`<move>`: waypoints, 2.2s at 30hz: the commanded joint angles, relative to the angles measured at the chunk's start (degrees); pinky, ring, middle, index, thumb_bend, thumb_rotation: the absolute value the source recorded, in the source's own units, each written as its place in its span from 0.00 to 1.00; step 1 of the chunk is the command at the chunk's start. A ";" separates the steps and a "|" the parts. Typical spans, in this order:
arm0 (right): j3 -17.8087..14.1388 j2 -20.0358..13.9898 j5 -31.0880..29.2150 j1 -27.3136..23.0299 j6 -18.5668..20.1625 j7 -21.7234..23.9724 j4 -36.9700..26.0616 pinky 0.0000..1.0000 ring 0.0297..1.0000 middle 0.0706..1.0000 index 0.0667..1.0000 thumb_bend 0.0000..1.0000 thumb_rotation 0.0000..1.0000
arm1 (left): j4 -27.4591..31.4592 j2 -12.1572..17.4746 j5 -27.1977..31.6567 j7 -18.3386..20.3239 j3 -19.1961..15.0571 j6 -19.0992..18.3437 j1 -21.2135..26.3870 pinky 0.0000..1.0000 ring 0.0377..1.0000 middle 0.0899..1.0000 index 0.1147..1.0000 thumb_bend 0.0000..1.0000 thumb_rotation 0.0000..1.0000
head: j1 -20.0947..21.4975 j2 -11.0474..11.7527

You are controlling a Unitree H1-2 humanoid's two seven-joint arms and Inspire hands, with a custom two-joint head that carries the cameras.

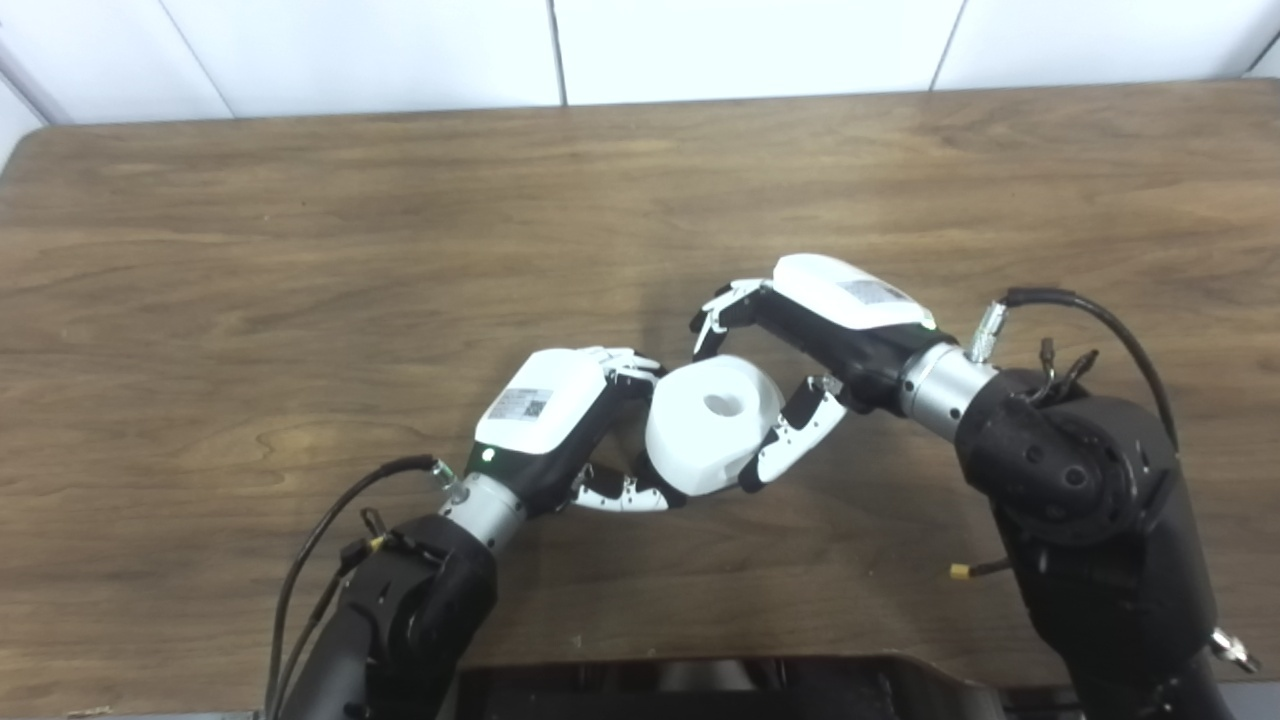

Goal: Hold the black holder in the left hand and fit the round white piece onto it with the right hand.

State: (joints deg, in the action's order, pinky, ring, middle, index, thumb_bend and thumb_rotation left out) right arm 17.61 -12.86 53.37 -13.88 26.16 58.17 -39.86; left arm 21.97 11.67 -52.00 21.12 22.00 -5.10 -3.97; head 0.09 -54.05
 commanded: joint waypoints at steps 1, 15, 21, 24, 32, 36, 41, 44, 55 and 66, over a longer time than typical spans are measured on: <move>0.14 -0.47 -0.14 -1.54 -0.95 -0.71 -0.55 0.89 0.90 0.79 0.45 0.52 0.13 | -2.05 1.05 -1.42 3.80 -0.06 -4.10 -1.55 0.85 0.85 0.77 0.42 0.52 0.05 | -0.05 -0.07; 1.95 -1.63 1.56 -3.07 -1.13 0.94 -0.77 0.83 0.93 0.80 0.45 0.52 0.14 | -1.94 0.97 -1.61 4.12 -0.03 -4.31 -1.46 0.86 0.85 0.77 0.42 0.52 0.05 | 0.21 -0.07; 2.30 -2.13 1.58 -3.02 -1.76 0.97 -0.65 0.84 0.92 0.79 0.45 0.53 0.15 | -2.35 1.01 -1.09 3.17 -0.03 -3.67 -1.61 0.85 0.84 0.76 0.42 0.52 0.05 | 0.37 0.04; 2.18 -2.29 1.40 -3.02 -1.93 0.83 -0.68 0.84 0.93 0.79 0.50 0.72 0.21 | -2.25 0.88 -1.42 3.81 0.06 -4.26 -1.51 0.86 0.85 0.77 0.42 0.52 0.05 | 0.38 0.04; 1.94 -2.79 1.22 -3.21 -2.42 0.45 -0.51 0.83 0.93 0.79 0.59 0.98 0.34 | -2.62 0.72 -1.72 3.81 0.51 -4.30 -1.25 0.85 0.85 0.77 0.42 0.52 0.05 | 0.44 0.24; 1.83 -2.93 1.34 -3.36 -1.97 1.09 -0.57 0.86 0.95 0.80 0.61 1.00 0.36 | -2.97 0.70 -1.57 3.46 0.70 -4.14 -1.10 0.85 0.85 0.76 0.42 0.52 0.05 | 0.34 0.28; 1.76 -3.01 1.71 -3.85 -1.79 2.60 -0.93 0.89 0.95 0.83 0.65 1.00 0.36 | -3.01 0.61 -1.36 3.43 0.92 -4.37 -1.04 0.85 0.85 0.76 0.42 0.52 0.05 | 0.29 0.25; 1.72 -3.04 2.53 -4.22 -1.60 3.98 -1.24 0.95 0.98 0.89 0.74 1.00 0.36 | -2.92 0.57 -1.39 3.76 0.99 -4.69 -0.99 0.85 0.85 0.76 0.42 0.52 0.05 | 0.35 0.23; 1.39 -3.30 3.47 -4.62 -1.90 5.71 -1.47 1.00 1.00 0.95 0.82 1.00 0.37 | -3.66 0.56 -1.58 4.36 1.66 -5.35 -0.47 0.86 0.85 0.76 0.42 0.52 0.05 | 0.07 0.54; 0.47 -3.12 4.22 -5.89 -1.41 7.38 -2.08 1.00 1.00 0.97 0.86 1.00 0.41 | -3.72 0.78 -1.47 4.61 2.21 -6.64 -0.04 0.86 0.86 0.77 0.42 0.52 0.05 | -0.27 0.78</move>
State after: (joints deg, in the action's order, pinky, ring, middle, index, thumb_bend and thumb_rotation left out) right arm 19.07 -16.10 57.28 -17.45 24.70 65.56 -39.80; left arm 21.69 11.32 -52.57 21.43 23.85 -8.33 -2.52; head -0.17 -53.26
